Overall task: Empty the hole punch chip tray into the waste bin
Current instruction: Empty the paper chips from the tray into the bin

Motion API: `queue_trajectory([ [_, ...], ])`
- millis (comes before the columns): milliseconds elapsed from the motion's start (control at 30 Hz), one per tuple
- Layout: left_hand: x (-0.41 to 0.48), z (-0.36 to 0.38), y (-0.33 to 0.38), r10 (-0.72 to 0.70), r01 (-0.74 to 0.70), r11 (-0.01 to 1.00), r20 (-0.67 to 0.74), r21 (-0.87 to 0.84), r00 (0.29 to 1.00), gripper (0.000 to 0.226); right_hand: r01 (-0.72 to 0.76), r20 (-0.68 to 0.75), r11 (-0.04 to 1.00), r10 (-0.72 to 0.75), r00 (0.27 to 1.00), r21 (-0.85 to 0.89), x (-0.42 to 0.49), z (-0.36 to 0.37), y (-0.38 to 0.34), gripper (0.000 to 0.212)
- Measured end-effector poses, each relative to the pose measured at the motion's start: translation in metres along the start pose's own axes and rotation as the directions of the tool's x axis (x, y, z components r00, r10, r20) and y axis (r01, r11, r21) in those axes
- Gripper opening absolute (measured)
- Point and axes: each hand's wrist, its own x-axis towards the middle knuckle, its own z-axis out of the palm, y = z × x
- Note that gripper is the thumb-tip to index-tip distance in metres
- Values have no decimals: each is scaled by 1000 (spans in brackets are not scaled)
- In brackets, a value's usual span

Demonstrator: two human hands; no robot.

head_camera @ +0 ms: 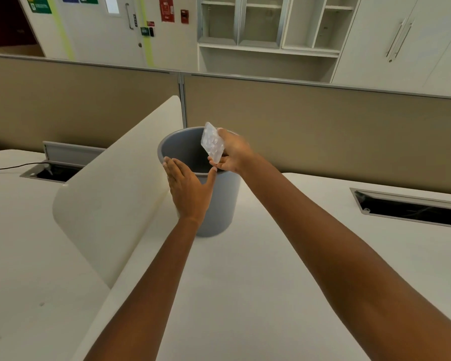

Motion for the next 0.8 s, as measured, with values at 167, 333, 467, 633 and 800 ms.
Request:
queue_trajectory([
  [167, 0, 1, 0, 8, -8, 1000, 1, 7, 1000, 96, 311, 136, 543, -338, 931, -780, 11, 13, 8, 31],
  [333, 1, 3, -3, 6, -6, 999, -11, 43, 1000, 96, 377, 283, 270, -328, 901, -886, 17, 7, 17, 33],
  [467, 2, 3, -4, 11, -10, 999, -17, 39, 1000, 96, 397, 345, 277, -218, 913, -875, 15, -2, 18, 35],
  [633, 1, 3, -4, 16, -15, 999, -22, 45, 1000, 96, 404, 351, 340, -208, 913, -849, 14, -7, 12, 39],
  [800, 0, 3, -3, 16, -15, 999, -20, 35, 1000, 95, 414, 354, 319, -230, 907, -853, 19, -12, 14, 34],
])
